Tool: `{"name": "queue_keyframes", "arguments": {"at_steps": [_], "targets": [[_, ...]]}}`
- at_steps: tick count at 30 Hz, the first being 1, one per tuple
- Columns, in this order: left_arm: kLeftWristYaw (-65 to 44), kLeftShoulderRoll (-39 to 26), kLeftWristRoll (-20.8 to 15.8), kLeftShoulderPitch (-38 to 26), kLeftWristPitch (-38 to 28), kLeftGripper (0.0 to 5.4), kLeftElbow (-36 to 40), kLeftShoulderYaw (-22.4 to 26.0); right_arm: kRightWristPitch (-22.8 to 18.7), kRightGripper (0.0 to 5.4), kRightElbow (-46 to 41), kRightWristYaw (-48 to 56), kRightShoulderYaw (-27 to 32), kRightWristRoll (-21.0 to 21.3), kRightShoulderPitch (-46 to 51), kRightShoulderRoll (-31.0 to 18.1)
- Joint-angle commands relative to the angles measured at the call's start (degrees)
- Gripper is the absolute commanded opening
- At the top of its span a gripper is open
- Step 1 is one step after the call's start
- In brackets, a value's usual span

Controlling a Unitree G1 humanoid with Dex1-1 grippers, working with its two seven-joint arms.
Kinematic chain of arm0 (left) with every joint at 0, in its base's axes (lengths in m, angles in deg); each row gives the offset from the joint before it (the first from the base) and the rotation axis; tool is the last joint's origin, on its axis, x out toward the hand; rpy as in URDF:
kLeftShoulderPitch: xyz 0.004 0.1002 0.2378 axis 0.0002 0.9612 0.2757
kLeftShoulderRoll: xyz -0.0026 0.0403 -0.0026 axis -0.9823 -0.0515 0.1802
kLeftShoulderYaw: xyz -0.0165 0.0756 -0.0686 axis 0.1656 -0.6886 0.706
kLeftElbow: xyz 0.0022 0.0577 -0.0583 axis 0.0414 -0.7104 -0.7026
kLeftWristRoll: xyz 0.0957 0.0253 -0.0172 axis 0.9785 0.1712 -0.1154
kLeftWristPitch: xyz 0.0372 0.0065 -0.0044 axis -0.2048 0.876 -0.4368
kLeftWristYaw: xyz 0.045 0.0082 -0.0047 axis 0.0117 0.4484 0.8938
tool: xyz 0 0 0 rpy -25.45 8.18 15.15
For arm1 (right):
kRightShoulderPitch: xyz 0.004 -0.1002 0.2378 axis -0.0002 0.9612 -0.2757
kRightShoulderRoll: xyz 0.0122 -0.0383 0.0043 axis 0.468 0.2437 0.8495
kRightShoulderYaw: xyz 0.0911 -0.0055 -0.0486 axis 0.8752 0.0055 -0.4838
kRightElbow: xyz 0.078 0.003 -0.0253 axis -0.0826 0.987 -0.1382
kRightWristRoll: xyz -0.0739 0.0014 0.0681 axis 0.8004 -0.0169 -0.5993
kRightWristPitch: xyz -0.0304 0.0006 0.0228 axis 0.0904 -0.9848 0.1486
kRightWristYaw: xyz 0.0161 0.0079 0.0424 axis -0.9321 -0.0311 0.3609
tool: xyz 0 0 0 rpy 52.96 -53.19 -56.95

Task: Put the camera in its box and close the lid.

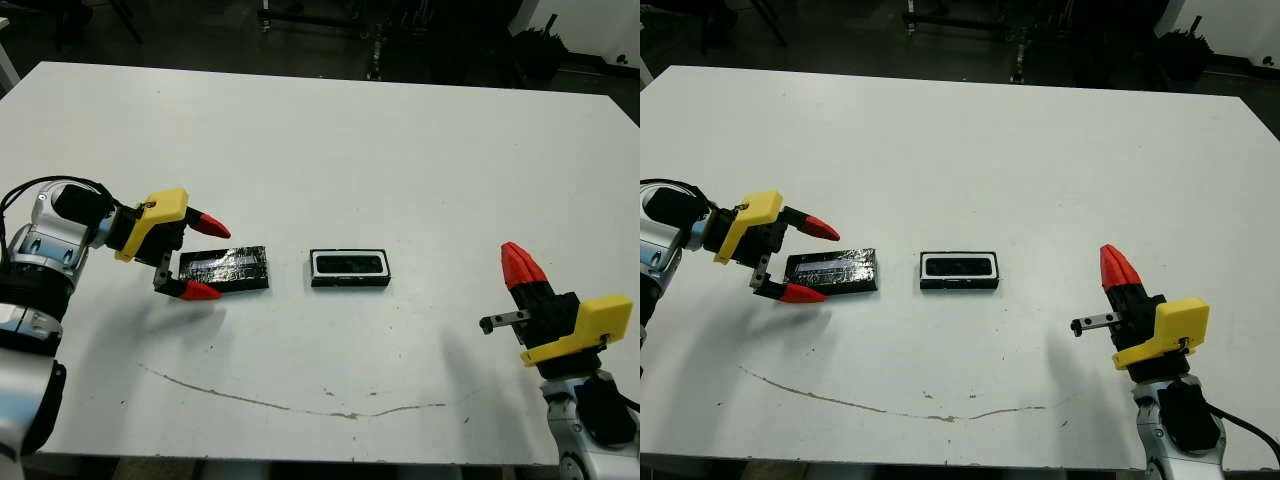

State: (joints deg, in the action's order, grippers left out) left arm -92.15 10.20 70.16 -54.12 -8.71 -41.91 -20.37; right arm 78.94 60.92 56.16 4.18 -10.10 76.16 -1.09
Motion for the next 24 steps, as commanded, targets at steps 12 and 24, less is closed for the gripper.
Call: {"name": "queue_keyframes", "arguments": {"at_steps": [12,24], "targets": [[-0.93,0.01,0.25,0.36,6.0,5.4,-0.68,-0.38,0.68,0.01,0.46,0.33,0.26,-0.55,0.23,-0.91],[-1.14,-0.54,2.4,-0.03,8.51,5.4,1.95,-2.32,0.95,0.01,0.71,0.64,0.38,-1.12,0.16,-0.98]]}}
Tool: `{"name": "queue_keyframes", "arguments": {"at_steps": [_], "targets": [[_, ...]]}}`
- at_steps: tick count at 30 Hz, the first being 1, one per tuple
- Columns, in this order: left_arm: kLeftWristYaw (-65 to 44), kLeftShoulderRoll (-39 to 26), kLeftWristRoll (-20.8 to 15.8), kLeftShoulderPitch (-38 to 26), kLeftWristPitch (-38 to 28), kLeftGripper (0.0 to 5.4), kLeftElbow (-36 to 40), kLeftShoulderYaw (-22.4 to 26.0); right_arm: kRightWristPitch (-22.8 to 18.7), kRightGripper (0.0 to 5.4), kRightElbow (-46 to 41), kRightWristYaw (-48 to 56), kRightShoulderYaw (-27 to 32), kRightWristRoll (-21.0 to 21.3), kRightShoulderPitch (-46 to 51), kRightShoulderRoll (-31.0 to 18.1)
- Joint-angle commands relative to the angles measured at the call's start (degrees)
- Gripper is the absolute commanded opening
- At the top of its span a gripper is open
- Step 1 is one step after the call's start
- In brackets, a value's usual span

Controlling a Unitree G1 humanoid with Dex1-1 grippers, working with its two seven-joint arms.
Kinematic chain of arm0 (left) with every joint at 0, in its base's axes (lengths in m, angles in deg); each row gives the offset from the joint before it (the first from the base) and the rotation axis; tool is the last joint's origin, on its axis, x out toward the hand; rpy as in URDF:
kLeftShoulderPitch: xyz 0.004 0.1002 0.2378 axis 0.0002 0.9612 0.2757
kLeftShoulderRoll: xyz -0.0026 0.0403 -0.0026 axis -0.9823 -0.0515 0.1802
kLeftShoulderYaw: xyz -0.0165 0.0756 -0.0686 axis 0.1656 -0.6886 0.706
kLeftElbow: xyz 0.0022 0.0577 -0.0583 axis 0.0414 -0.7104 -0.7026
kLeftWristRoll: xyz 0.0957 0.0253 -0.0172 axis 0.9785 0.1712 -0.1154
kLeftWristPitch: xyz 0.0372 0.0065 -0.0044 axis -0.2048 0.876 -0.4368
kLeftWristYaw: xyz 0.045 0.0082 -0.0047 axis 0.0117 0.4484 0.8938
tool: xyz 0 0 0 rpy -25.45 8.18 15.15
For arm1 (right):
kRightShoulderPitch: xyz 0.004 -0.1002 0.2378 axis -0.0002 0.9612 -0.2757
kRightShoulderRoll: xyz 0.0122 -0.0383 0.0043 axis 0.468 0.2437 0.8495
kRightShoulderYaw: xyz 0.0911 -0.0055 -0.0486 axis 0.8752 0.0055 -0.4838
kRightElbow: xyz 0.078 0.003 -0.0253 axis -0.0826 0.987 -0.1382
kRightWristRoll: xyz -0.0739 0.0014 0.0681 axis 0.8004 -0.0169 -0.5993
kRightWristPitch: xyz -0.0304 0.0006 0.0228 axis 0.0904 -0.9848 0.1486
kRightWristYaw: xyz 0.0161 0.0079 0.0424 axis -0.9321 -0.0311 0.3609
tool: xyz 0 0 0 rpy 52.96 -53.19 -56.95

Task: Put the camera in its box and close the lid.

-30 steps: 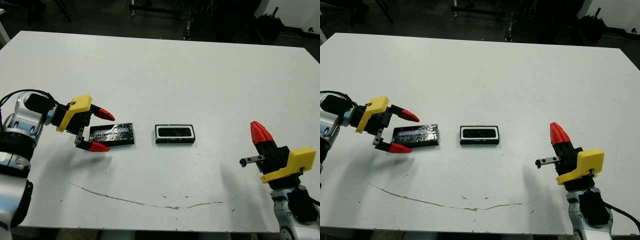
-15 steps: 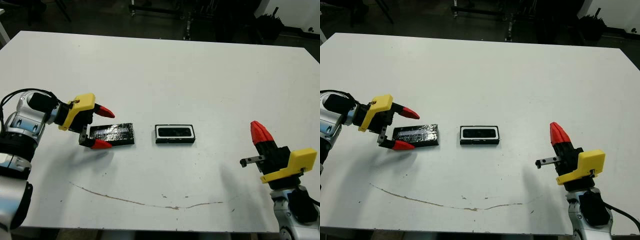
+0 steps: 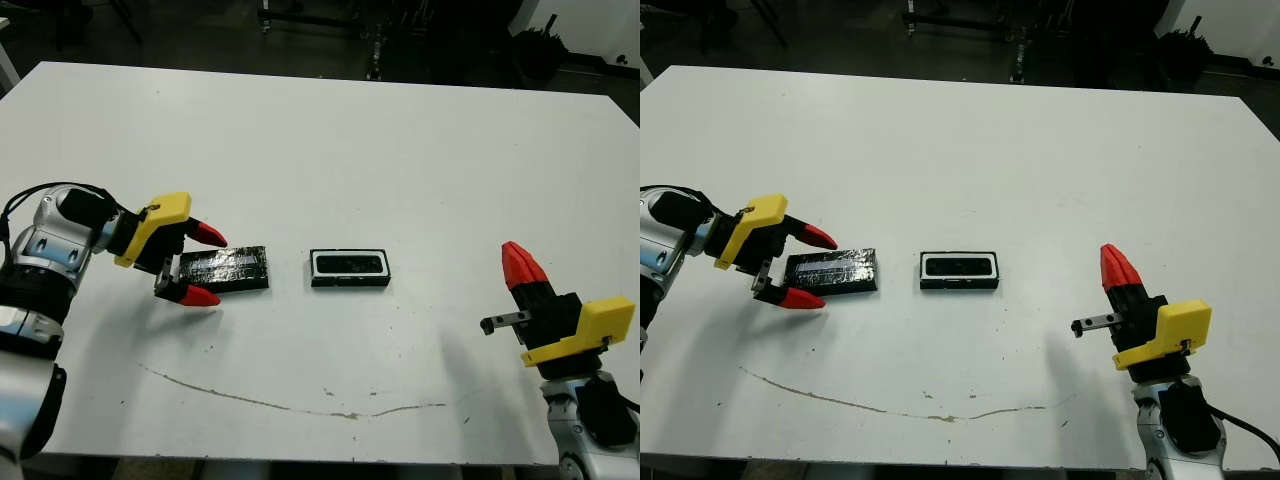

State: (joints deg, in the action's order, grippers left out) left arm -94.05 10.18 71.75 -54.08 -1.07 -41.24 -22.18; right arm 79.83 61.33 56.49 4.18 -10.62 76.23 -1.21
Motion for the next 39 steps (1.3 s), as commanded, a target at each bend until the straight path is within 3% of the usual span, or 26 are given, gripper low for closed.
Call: {"name": "queue_keyframes", "arguments": {"at_steps": [1,13,16,19,29,39], "targets": [[1.19,-0.47,0.73,0.16,1.39,5.4,1.67,-0.4,0.37,0.01,0.57,0.53,0.4,-0.63,0.0,-0.97],[5.89,-0.27,0.22,3.17,5.43,5.4,6.53,-0.33,-0.66,0.01,-0.27,0.16,0.64,-0.86,0.18,-0.9],[6.1,-0.31,0.23,3.52,4.93,5.17,7.09,-0.36,-0.03,0.0,0.09,0.38,0.81,-1.12,0.0,-0.95],[6.52,-0.39,0.2,3.69,7.29,4.76,7.76,-0.34,0.36,0.0,0.3,0.44,0.92,-1.17,-0.05,-1.02],[4.86,-1.55,2.17,2.87,6.44,3.22,8.73,-2.81,-0.65,0.0,-0.54,-0.48,1.47,-1.24,0.01,-0.89],[5.49,-1.36,0.44,3.85,7.06,3.15,8.86,-1.66,-0.08,0.0,-0.31,-0.15,1.47,-1.43,-0.04,-1.09]]}}
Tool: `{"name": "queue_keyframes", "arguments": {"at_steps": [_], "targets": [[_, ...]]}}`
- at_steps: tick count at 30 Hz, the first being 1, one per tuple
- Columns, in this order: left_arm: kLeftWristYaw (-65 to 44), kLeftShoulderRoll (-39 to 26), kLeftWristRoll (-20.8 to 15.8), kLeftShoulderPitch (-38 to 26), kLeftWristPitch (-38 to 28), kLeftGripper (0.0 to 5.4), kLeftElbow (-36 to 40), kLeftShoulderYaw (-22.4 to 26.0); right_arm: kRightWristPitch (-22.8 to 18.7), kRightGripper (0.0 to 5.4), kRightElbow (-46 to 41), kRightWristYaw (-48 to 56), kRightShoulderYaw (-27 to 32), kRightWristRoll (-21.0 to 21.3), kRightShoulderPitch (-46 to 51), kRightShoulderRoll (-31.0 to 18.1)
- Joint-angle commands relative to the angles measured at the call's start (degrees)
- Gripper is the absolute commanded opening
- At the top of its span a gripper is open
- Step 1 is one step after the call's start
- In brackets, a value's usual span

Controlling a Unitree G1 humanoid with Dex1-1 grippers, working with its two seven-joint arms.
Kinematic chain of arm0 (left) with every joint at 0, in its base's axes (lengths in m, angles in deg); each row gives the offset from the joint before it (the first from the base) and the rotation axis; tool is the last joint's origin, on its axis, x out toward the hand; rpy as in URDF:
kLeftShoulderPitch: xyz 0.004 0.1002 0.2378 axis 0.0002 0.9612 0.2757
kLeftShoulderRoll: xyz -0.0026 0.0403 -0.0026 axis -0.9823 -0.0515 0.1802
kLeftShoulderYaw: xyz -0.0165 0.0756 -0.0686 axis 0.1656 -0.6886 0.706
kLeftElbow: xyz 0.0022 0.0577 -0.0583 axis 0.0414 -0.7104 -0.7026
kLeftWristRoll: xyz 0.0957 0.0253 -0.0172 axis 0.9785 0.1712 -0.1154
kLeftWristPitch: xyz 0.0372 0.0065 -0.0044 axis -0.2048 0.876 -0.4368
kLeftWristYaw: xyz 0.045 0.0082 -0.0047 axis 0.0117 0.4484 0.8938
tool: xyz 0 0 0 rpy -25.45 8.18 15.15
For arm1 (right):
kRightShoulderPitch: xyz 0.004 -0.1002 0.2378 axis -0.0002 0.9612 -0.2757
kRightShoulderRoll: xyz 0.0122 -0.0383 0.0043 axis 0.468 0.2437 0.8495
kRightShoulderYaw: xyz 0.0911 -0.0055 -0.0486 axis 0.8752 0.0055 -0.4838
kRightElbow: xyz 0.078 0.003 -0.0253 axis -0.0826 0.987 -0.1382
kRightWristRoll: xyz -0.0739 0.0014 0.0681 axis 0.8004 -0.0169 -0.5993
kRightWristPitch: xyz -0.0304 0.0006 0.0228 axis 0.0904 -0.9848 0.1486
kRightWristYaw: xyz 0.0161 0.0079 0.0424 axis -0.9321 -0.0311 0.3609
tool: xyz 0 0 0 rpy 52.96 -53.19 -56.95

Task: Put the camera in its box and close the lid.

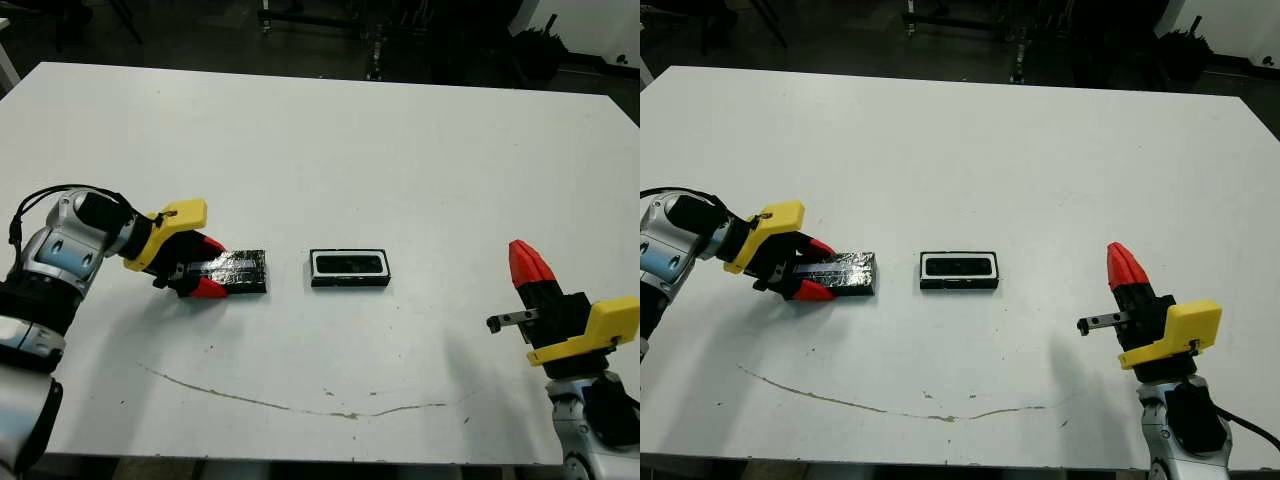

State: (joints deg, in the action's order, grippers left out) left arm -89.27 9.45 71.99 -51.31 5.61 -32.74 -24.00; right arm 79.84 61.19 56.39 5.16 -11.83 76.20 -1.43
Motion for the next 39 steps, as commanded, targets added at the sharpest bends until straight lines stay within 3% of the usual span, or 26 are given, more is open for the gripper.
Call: {"name": "queue_keyframes", "arguments": {"at_steps": [1,10,16,21,39], "targets": [[0.85,-0.59,0.01,1.12,0.5,3.15,0.47,0.27,-0.12,0.0,-0.16,-0.07,0.48,-0.18,-0.03,-0.88],[6.83,1.56,-7.97,4.4,12.44,3.15,6.11,7.3,-0.5,0.0,0.03,0.04,0.07,-0.13,-0.24,-0.83],[11.61,5.44,-13.15,5.74,13.22,3.15,9.62,10.65,0.05,0.0,0.16,0.29,-0.25,0.29,-0.29,-1.04],[14.88,8.55,-12.89,4.96,11.94,3.15,9.95,9.5,-0.89,0.0,-0.5,-0.35,-0.49,0.61,-0.34,-0.88],[14.2,18.88,-8.52,0.79,3.7,3.15,-1.56,2.39,-1.14,0.0,-0.9,-0.15,-0.22,-0.05,0.28,-1.07]]}}
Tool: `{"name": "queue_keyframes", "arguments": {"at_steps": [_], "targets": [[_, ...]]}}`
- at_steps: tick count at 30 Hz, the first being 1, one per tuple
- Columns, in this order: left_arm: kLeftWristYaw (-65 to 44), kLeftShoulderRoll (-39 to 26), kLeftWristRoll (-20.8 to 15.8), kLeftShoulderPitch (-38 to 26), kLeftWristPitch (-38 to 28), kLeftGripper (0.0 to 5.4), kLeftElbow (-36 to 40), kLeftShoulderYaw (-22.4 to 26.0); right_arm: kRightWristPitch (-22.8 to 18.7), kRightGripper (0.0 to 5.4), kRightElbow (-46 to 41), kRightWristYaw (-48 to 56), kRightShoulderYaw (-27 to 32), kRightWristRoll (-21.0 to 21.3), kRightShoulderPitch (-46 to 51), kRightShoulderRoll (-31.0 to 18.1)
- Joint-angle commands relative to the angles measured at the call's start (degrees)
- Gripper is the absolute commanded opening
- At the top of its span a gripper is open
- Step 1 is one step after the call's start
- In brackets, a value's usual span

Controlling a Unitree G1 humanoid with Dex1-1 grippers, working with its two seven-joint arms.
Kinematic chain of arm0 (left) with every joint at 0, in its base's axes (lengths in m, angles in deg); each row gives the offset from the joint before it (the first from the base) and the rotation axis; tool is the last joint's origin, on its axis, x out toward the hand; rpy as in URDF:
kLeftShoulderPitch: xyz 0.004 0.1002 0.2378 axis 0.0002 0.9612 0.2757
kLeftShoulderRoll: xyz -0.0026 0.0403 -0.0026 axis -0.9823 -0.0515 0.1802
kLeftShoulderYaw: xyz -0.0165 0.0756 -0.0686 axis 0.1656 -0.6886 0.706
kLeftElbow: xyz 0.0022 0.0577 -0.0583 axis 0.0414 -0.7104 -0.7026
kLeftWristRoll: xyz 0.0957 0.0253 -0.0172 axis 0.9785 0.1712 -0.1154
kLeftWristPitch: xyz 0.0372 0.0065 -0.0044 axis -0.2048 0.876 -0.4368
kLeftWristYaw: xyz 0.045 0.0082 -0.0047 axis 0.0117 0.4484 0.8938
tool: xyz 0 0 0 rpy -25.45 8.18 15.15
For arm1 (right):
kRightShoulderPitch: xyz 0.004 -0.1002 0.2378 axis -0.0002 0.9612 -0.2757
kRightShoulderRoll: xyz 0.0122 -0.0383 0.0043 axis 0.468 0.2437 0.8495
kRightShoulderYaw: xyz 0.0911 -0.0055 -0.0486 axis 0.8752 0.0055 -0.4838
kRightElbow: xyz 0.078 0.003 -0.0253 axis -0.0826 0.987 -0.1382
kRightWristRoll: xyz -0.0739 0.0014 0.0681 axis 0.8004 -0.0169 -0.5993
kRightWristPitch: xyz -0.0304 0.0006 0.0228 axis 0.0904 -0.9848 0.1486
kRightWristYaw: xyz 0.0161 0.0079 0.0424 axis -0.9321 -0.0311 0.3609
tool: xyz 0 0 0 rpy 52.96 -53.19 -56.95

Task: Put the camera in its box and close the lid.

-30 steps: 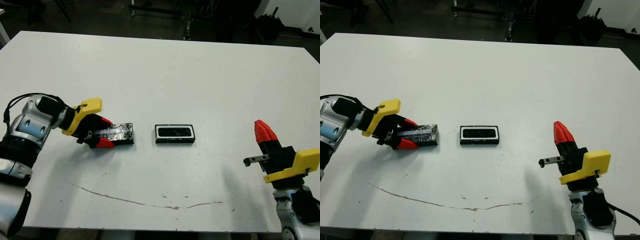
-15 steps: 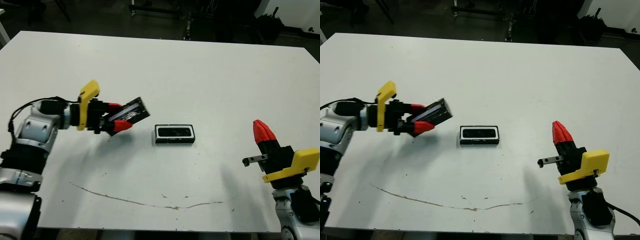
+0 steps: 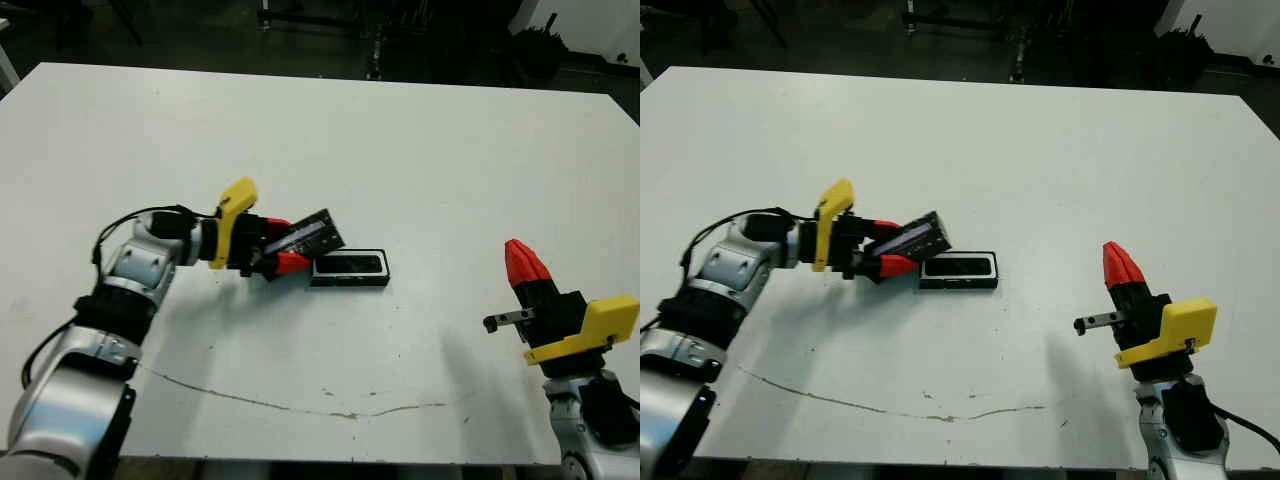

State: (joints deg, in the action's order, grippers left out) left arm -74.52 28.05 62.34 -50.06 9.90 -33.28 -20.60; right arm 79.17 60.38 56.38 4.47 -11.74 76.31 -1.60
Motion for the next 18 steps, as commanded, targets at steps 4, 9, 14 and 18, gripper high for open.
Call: {"name": "queue_keyframes", "arguments": {"at_steps": [4,9,14,18], "targets": [[-1.17,0.76,1.05,-0.43,0.04,3.15,-0.95,-1.58,-0.99,0.0,-0.42,-0.15,0.46,-0.13,0.33,-1.01],[-1.21,1.21,1.23,-0.51,0.28,3.15,-0.86,-2.25,-1.2,0.0,-0.73,-0.95,0.35,0.44,0.43,-0.76],[-1.56,1.38,0.48,0.07,0.98,3.15,1.48,-2.32,-0.93,0.0,-0.28,-1.2,0.44,0.52,0.41,-0.72],[-1.48,1.87,0.63,-0.15,1.96,3.15,1.64,-2.69,-1.3,0.0,-0.61,-1.53,0.39,0.3,0.72,-0.61]]}}
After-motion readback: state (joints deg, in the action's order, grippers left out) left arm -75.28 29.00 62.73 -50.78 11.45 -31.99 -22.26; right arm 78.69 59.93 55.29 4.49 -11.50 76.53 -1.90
